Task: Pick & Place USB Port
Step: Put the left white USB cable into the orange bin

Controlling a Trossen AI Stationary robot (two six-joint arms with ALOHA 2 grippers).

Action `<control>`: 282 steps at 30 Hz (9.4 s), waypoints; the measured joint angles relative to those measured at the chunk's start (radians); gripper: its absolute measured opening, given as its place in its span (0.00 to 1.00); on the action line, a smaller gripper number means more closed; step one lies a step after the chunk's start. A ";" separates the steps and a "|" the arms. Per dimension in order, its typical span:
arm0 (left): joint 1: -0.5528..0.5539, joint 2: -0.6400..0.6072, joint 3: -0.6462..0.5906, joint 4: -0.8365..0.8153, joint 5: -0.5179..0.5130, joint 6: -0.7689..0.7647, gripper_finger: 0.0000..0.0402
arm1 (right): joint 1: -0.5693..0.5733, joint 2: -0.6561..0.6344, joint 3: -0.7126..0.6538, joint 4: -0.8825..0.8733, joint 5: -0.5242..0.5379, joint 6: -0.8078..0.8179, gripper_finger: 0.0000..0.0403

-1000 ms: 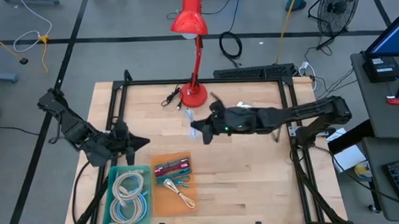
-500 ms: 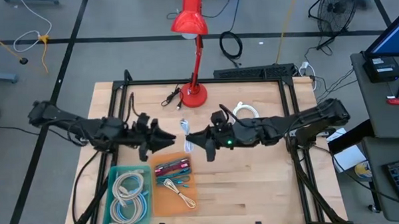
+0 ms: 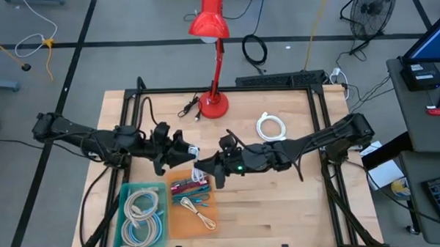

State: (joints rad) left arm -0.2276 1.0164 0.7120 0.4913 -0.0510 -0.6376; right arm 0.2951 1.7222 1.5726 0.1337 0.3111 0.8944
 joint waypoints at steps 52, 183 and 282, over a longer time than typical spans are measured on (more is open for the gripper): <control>-0.303 0.701 0.420 -0.842 0.299 0.163 0.05 | 0.092 -0.219 -0.097 -0.219 -0.063 0.000 0.25; -0.289 0.820 0.451 -1.013 0.147 -0.204 0.00 | 0.089 -0.225 -0.115 -0.304 -0.258 -0.069 0.25; -0.320 0.937 0.453 -0.876 0.368 -0.194 0.00 | 0.099 -0.230 -0.114 -0.303 -0.307 -0.077 0.25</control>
State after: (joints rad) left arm -0.5476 1.9533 1.1652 -0.3847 0.3173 -0.8313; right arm 0.3939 1.4918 1.4584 -0.1694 0.0038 0.8177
